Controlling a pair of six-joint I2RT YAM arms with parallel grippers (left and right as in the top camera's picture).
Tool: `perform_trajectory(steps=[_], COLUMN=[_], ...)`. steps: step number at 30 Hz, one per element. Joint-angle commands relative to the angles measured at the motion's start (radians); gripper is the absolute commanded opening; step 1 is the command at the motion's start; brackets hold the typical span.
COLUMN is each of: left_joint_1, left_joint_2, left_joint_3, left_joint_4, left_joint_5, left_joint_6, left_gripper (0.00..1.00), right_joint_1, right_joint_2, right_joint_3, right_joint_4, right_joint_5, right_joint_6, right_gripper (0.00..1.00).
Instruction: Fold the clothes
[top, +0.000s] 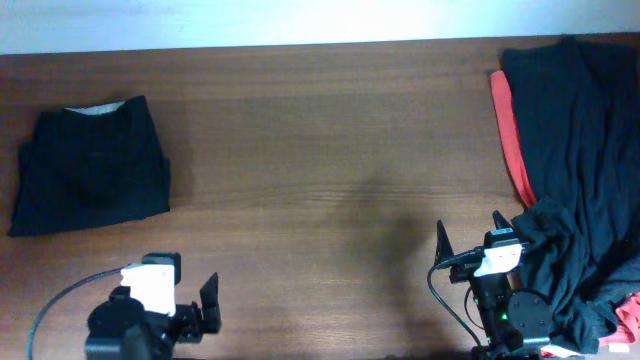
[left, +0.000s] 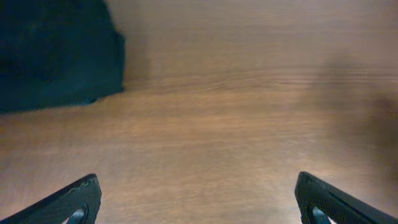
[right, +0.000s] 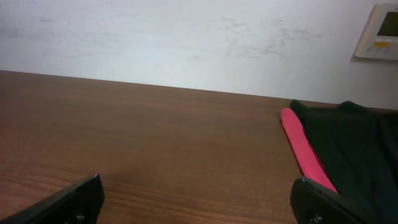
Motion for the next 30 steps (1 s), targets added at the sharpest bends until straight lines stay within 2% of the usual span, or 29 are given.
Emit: perform_trajectory(steps=[1,5,11,15,19,30], left_joint_1=[0.036,0.037,0.036,0.036,0.037,0.036], left_joint_2=[-0.077,-0.208,-0.351,-0.350,-0.350,-0.349], left_joint_3=[-0.176,-0.406,-0.618,-0.779,-0.774,-0.773], left_joint_4=[0.156,0.423,0.748,1.111,1.019,1.019], left_joint_5=[-0.021,-0.021,-0.036,-0.031,-0.017,-0.006], left_joint_6=[-0.005,-0.006,-0.005,-0.006,0.029,0.028], left_gripper=[0.99,0.99,0.99,0.99,0.99,0.99], right_joint_1=[0.007,0.007,0.007,0.007,0.007,0.007], right_joint_2=[-0.011,-0.010,-0.011,-0.011,-0.011,-0.011], right_joint_3=[-0.005,-0.005,-0.005,-0.005,-0.005,-0.005], right_joint_4=[-0.007,-0.007,-0.007,-0.007,-0.007,-0.007], right_joint_5=[0.009,0.009,0.009,0.009,0.009,0.009], right_joint_6=[-0.003,-0.003,-0.003,-0.003,-0.003,-0.003], right_gripper=[0.99,0.99,0.99,0.99,0.99,0.99])
